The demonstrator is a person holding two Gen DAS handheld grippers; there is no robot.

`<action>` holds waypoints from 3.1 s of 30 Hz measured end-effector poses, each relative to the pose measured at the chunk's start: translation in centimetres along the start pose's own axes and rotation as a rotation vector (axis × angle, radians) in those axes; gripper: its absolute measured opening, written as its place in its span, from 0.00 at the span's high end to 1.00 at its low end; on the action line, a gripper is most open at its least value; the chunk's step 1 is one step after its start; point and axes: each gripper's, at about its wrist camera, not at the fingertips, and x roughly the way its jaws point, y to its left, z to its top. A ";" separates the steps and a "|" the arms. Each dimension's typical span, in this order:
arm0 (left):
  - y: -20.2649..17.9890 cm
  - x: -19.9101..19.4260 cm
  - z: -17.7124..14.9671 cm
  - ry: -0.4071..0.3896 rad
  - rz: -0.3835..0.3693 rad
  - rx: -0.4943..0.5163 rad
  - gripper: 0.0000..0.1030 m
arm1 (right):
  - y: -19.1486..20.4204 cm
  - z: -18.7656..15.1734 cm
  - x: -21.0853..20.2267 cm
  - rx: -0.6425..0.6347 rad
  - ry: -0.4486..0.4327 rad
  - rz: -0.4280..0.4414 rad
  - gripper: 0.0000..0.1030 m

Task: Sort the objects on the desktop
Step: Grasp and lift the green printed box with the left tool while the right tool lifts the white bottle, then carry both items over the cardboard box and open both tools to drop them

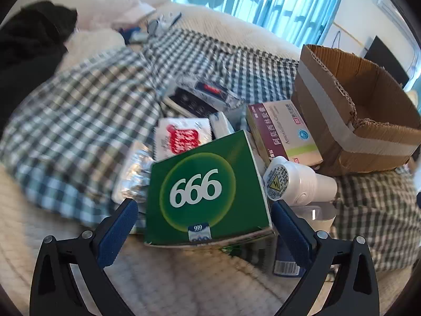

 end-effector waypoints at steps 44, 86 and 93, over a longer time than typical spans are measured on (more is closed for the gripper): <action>5.7 -5.1 1.8 -0.149 0.214 -0.088 0.06 | 7.4 -1.9 16.9 -0.204 0.290 -0.032 0.00; 0.7 -9.9 1.4 -0.358 0.180 0.007 0.06 | 2.5 4.4 0.9 -0.060 0.004 0.051 0.01; -5.1 -12.3 2.7 -0.398 0.100 0.085 0.06 | -2.1 8.4 -4.2 0.004 -0.138 0.044 0.01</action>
